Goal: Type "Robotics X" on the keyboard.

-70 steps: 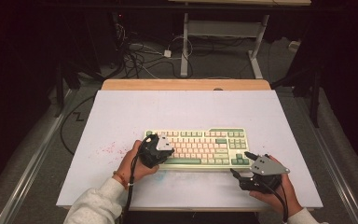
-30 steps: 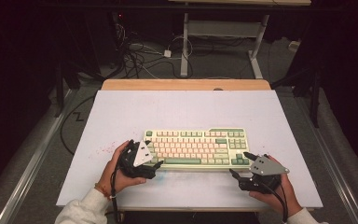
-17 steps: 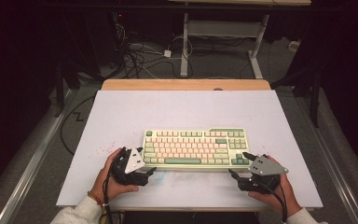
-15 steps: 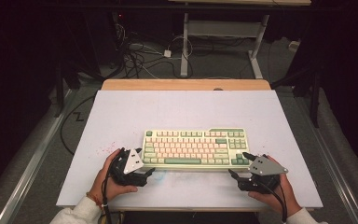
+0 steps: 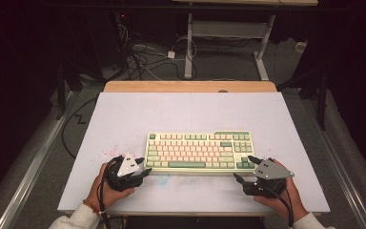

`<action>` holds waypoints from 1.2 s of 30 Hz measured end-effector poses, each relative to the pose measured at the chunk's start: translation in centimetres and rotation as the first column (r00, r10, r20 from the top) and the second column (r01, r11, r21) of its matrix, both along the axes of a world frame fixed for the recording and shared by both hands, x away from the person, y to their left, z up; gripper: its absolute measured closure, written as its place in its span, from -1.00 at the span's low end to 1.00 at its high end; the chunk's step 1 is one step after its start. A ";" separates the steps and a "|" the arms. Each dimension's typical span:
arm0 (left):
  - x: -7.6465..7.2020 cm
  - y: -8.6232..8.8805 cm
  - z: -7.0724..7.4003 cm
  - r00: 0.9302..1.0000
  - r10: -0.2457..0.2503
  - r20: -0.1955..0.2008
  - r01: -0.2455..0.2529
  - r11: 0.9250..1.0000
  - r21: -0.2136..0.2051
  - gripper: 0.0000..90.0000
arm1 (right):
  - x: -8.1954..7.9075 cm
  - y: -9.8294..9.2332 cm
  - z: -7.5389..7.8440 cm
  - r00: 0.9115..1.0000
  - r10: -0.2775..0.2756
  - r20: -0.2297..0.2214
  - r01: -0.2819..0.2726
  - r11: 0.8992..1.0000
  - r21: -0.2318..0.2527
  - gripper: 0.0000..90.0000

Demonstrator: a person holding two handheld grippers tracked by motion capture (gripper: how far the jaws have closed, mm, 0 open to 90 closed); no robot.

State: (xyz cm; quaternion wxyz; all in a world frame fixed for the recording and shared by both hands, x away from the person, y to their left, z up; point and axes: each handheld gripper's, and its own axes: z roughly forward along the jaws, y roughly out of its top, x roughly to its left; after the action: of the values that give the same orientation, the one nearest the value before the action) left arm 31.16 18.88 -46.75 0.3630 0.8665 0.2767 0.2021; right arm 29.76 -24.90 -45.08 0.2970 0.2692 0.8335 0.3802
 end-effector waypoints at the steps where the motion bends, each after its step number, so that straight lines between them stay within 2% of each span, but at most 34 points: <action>1: 0.0 0.1 0.0 1.000 0.001 -0.006 -0.001 1.000 -0.006 0.46 | 0.0 0.0 0.0 1.000 -0.001 0.000 0.001 1.000 0.000 -0.44; 7: 0.2 0.0 0.3 0.999 0.008 -0.031 -0.007 1.000 0.007 0.94 | 0.0 0.0 0.0 1.000 0.002 -0.001 -0.002 1.000 -0.003 -0.44; 9: 0.2 -0.1 0.3 0.999 0.009 -0.036 -0.009 1.000 0.018 0.95 | 0.0 0.0 0.0 1.000 0.002 0.001 -0.002 1.000 -0.003 -0.44; 17: 0.9 -0.5 0.7 0.998 0.022 -0.062 -0.022 1.000 -0.005 0.95 | 0.0 0.1 -0.1 1.000 0.005 -0.001 -0.005 1.000 -0.004 -0.44; 27: 2.1 -2.0 1.3 0.998 0.015 -0.057 -0.014 1.000 0.007 0.95 | 0.1 0.2 -0.1 1.000 0.004 -0.005 -0.004 1.000 -0.005 -0.44; 36: 3.2 -3.7 1.6 0.998 -0.015 -0.058 0.017 0.999 0.029 0.94 | 0.1 0.2 -0.2 1.000 0.008 -0.007 -0.008 1.000 -0.010 -0.44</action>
State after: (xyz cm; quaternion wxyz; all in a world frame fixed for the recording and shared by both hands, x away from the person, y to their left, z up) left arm 34.38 15.18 -45.17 0.3437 0.8794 0.2769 0.1783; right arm 29.85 -24.68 -45.30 0.2938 0.2658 0.8375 0.3763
